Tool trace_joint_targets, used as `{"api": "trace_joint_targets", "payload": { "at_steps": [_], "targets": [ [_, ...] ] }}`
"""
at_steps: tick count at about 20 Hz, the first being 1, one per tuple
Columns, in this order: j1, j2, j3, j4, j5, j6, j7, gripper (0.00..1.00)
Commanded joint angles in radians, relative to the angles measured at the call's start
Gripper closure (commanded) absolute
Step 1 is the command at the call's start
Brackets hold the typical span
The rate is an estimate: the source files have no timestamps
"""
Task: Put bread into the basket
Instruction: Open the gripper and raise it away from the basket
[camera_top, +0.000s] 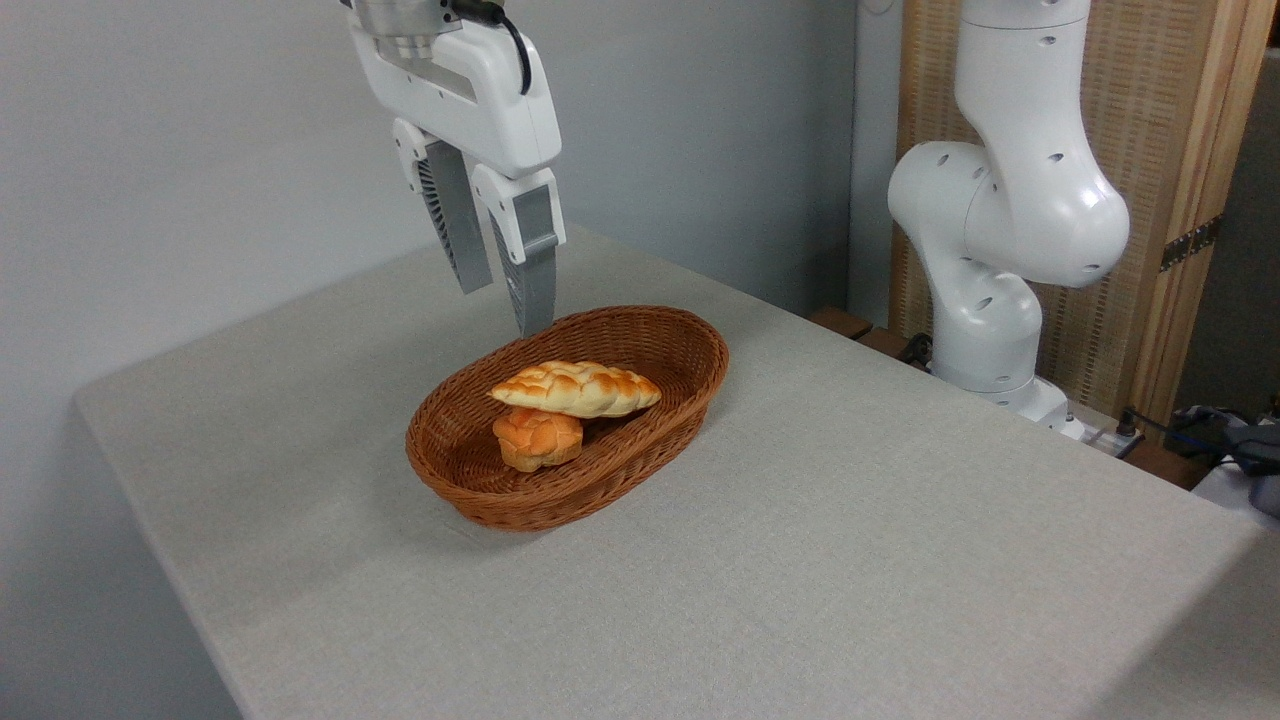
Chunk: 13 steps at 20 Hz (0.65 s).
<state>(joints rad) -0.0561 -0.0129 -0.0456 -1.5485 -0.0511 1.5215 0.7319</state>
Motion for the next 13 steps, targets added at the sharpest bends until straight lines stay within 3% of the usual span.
{"api": "trace_joint_targets", "payload": {
  "at_steps": [1, 8, 13],
  "targets": [
    [-0.014, -0.041, 0.010, -0.064, 0.017, 0.043, 0.026, 0.00],
    [-0.033, -0.048, 0.038, -0.097, 0.004, 0.072, 0.017, 0.00],
    [0.005, -0.038, 0.038, -0.094, 0.000, 0.101, 0.020, 0.00]
  ]
}}
